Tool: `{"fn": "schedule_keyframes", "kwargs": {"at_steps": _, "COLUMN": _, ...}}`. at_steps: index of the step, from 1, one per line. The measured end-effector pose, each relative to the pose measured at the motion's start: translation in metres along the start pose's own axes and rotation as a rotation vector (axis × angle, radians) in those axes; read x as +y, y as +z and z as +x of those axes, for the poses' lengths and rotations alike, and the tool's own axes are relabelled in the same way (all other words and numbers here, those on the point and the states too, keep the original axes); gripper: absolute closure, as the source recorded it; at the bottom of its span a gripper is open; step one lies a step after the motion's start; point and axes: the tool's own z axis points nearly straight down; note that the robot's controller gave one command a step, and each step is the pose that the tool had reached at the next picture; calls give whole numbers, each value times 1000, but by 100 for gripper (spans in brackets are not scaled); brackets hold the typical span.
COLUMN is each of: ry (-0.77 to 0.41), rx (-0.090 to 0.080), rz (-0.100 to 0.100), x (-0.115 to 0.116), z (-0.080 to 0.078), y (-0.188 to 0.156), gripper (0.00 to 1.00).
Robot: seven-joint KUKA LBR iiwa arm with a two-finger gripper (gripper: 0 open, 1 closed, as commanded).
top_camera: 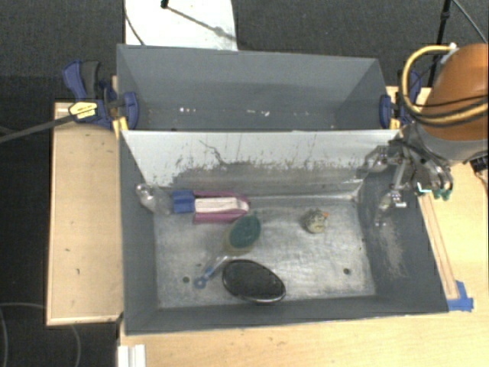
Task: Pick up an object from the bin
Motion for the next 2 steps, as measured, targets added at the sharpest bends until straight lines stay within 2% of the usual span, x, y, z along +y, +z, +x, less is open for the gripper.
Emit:
{"fn": "schedule_keyframes", "kwargs": {"at_steps": 1, "ry": -27, "rx": -4, "rz": -2, "x": 52, "z": -9, "y": 25, "gripper": 0}}
{"fn": "schedule_keyframes", "kwargs": {"at_steps": 2, "ry": -121, "rx": -10, "rz": 1, "x": 53, "z": -6, "y": 135, "gripper": 0}}
